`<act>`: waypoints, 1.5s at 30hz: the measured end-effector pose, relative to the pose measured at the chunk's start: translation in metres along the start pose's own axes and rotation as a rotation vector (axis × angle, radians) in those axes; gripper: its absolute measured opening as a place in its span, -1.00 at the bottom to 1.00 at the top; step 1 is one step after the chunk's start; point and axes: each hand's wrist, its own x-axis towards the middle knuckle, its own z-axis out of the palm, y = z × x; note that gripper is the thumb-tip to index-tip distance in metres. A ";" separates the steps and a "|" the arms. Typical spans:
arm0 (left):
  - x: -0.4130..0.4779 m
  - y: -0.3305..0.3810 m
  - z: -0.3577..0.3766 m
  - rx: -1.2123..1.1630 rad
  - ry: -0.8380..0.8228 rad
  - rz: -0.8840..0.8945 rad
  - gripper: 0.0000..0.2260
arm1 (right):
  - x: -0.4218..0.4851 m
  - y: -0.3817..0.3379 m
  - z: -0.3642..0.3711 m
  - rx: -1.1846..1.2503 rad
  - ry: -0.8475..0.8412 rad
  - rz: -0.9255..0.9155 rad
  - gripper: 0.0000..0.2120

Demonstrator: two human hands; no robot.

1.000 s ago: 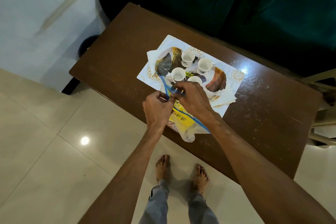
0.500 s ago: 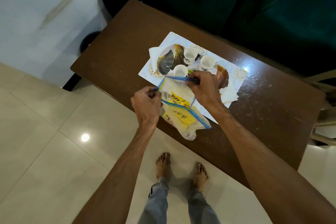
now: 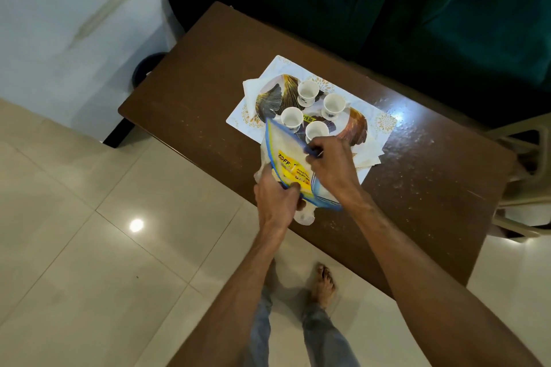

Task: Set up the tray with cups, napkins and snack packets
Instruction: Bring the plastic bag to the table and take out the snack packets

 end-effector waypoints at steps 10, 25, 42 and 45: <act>-0.001 0.003 -0.014 0.016 0.160 0.131 -0.60 | -0.029 -0.002 -0.013 0.093 -0.181 0.197 -0.29; 0.000 -0.002 -0.029 0.027 0.137 0.135 -0.61 | -0.020 -0.034 -0.007 -0.319 0.027 -0.281 -0.66; 0.005 -0.011 -0.033 -0.029 0.172 0.148 -0.61 | 0.032 0.007 0.084 -0.384 -0.366 0.203 -0.60; 0.003 -0.007 -0.032 -0.035 0.169 0.139 -0.61 | 0.026 -0.008 0.050 -0.351 -0.292 0.144 -0.69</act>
